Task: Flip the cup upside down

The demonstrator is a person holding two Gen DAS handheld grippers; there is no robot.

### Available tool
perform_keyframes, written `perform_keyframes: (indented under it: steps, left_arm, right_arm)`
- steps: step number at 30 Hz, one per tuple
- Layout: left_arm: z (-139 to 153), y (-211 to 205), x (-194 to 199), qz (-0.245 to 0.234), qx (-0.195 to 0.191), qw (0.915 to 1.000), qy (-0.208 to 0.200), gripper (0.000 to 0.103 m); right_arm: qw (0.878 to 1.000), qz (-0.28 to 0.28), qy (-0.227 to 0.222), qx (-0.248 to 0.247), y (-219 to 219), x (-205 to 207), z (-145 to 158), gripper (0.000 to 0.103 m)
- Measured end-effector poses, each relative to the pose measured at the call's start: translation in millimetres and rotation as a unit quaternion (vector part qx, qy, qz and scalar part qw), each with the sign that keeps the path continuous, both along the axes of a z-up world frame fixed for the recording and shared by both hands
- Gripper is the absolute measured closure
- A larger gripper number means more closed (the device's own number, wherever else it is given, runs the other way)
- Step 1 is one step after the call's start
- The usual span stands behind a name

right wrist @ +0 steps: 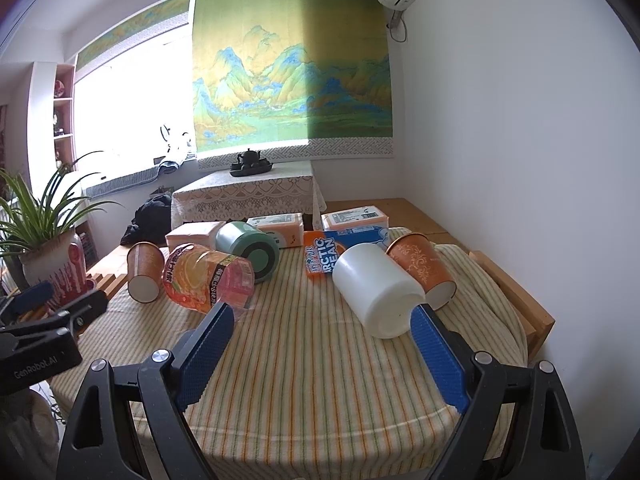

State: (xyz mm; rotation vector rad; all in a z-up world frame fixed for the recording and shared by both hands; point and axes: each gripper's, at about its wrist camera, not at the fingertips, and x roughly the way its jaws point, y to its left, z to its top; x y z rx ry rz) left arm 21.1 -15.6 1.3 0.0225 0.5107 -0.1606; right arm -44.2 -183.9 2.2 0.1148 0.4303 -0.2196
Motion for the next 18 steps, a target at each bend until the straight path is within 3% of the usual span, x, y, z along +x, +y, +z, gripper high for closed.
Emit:
perform_keyframes:
  steps: [6,10,14,18]
  left_arm:
    - [-1,-29,36,-0.073,0.004,0.9958,0.054,0.001]
    - [8,-61,56,-0.126,0.052,0.9882,0.070,0.001]
    - [20,-94,81,-0.181,0.096,0.9746,0.090,0.001]
    - [30,-129,111,-0.203,0.152,0.9626,0.096,0.001]
  right_arm:
    - [1.000,-0.022,0.003,0.007,-20,-5,-4,0.016]
    - [0.999,-0.036,0.002,0.014,-36,-8,-6,0.016]
    - [0.998,-0.049,0.002,0.029,-51,-11,-11,0.016]
    - [0.997,-0.060,0.006,0.038,-65,-13,-19,0.016]
